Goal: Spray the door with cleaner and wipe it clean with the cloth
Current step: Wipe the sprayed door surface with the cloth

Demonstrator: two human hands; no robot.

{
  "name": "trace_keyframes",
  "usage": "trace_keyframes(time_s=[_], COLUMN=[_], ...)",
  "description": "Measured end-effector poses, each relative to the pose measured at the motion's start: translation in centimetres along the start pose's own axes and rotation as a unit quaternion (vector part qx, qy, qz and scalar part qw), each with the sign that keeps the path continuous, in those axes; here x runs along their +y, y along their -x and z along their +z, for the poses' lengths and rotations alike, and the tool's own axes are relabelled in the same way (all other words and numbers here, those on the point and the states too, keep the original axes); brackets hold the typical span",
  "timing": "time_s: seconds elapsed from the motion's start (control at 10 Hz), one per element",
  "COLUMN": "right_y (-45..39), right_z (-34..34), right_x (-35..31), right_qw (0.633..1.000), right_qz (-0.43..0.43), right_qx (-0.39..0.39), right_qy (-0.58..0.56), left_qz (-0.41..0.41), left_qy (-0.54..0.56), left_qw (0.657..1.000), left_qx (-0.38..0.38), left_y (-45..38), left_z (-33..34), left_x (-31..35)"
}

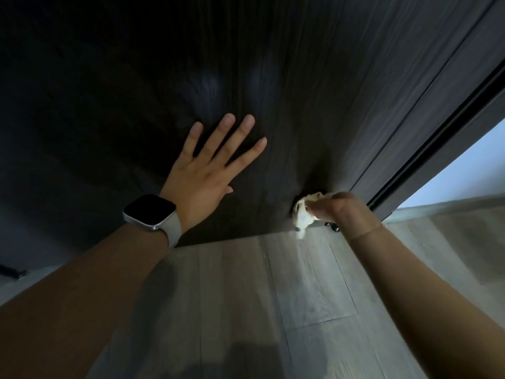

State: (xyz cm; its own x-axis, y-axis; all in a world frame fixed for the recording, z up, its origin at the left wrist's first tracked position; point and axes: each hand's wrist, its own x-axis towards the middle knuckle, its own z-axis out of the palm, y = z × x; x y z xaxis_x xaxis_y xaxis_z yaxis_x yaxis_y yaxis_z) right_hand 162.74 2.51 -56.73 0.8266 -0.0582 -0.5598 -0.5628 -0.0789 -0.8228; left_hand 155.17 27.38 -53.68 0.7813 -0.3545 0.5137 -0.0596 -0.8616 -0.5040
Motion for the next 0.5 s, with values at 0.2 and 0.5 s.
trace_keyframes(time_s=[0.2, 0.5], right_y=[0.9, -5.2], right_z=[3.6, 3.6], right_x=[-0.3, 4.6], right_qw=[0.931, 0.886], right_qz=[-0.166, -0.355], right_qx=[0.188, 0.297], right_qy=[-0.265, -0.022], left_qz=[-0.003, -0.012], left_qy=[0.006, 0.010], left_qw=[1.000, 1.000], left_qx=[0.004, 0.011], left_y=[-0.2, -0.2], left_z=[-0.1, 0.1], left_x=[-0.1, 0.0])
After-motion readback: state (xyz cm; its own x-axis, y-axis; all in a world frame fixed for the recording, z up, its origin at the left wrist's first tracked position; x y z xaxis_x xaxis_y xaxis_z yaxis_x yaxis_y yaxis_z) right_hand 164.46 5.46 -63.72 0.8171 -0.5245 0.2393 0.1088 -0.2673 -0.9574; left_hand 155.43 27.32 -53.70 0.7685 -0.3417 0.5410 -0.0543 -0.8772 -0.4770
